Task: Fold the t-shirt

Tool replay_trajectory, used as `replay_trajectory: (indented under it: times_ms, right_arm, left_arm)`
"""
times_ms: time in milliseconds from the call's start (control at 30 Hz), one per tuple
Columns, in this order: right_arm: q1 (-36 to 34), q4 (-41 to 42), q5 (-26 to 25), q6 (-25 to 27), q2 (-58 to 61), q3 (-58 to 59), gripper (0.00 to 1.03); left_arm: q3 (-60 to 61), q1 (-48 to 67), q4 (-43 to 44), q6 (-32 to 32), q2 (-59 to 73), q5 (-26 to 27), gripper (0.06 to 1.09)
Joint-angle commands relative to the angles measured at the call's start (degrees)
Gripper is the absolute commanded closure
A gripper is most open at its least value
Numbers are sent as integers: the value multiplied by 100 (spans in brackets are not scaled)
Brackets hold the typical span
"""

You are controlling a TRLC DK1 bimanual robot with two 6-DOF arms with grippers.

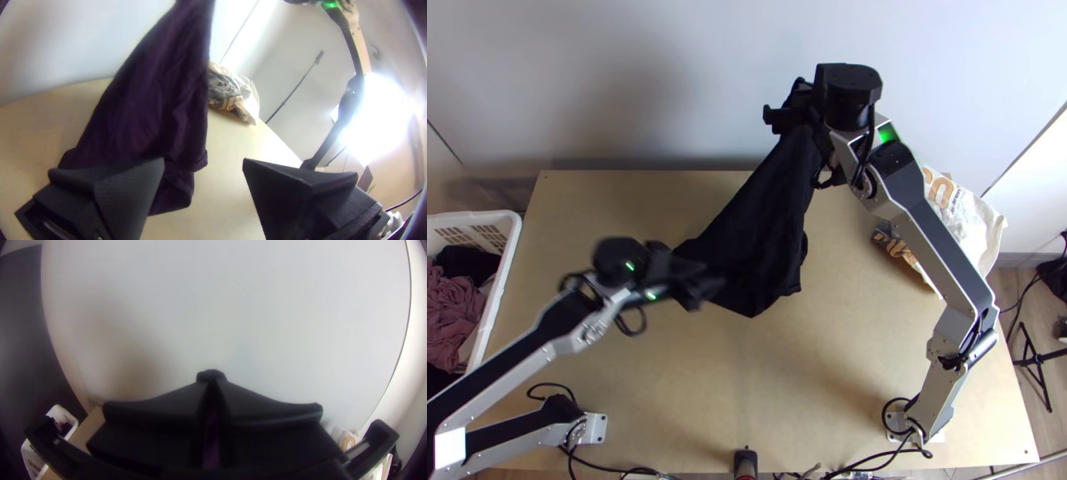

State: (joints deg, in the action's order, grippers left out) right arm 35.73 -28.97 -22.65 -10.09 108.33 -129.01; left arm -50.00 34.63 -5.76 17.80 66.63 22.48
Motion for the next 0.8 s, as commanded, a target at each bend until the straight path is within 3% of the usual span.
replay_trajectory:
  times_ms: [0,67,167,267,400,600,767]
  right_arm:
    - [49,-3,-20,-134,39,69,100]
    - [49,-3,-20,-169,4,69,100]
    - [49,-21,-20,-213,-67,87,100]
    - [40,-100,-20,-318,-102,95,100]
    - [22,-161,-11,-433,-146,95,100]
    - [5,-179,-11,-503,-190,78,100]
    - [5,-197,-11,-538,-243,87,100]
  left_arm:
    - [342,1881,1428,30,456,-1896,22]
    - [456,2048,1903,-58,693,-2266,22]
    - [711,2548,2685,-1095,1080,-3285,22]
    - [755,2628,3011,-1402,1300,-3364,20]
    - [781,2997,3722,-2554,1643,-3821,18]
    - [702,3383,4329,-4347,2302,-3830,18]
    - [482,3577,4329,-5138,2803,-3760,17]
